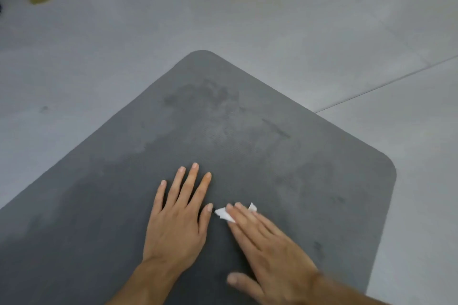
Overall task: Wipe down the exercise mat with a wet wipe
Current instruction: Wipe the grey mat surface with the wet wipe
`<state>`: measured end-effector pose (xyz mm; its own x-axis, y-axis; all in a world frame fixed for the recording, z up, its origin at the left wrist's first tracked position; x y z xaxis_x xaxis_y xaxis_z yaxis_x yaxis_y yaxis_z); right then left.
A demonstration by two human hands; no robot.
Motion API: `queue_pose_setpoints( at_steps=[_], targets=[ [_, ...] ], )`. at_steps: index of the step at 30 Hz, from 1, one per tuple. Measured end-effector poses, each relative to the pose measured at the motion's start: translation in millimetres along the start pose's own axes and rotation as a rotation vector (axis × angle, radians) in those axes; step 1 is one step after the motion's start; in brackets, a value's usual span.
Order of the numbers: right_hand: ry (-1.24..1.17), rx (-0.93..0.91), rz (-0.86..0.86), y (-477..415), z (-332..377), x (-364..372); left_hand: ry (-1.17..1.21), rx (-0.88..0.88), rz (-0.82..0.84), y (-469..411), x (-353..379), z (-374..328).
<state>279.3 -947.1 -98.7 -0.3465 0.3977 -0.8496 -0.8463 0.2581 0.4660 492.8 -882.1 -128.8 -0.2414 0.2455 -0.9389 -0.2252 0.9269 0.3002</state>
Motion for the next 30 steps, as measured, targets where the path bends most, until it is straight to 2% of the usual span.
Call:
queue_pose_setpoints(
  at_steps=[4,9,11,13,16,18,20,22,26,28,30],
  targets=[
    [0.074,-0.017,0.018,-5,2,-2,-0.008,-0.024,0.013,5,-3,22],
    [-0.044,0.335,-0.042,-41,-38,-40,-0.016,-0.061,0.025,11,-7,40],
    [-0.079,0.296,-0.04,-52,-29,-45,-0.01,-0.059,0.025,11,-7,41],
    [-0.116,0.17,-0.027,-55,-1,-41,0.004,-0.056,0.025,11,-6,41],
    [-0.029,-0.005,0.009,-49,49,-16,0.011,-0.062,0.023,11,-6,45],
    [0.023,-0.037,0.066,-48,60,-11,0.026,-0.077,0.021,14,-8,51],
    [0.064,-0.059,0.038,-51,51,-15,0.022,-0.099,0.03,17,-9,57],
    [0.055,-0.018,-0.003,-58,33,-24,0.02,-0.126,0.035,19,-10,64],
    [0.041,0.22,-0.024,-87,-2,-52,0.045,-0.182,0.033,28,-12,81],
    [-0.009,0.25,-0.03,-101,0,-59,0.053,-0.213,0.028,34,-12,90],
    [-0.062,0.198,-0.036,-107,20,-58,0.066,-0.241,0.022,41,-12,99]
  ],
)
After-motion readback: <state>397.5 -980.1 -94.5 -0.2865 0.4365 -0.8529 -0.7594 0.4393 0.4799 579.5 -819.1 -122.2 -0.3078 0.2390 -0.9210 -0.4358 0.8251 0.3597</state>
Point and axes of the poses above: each hand's wrist, its own y-axis away from the middle knuckle, its own x-axis out of the palm, z = x × y, the point moved 1 cm from there along -y, towards the middle knuckle, and after that the axes turned 15 degrees about z, right-handed, at the moved point
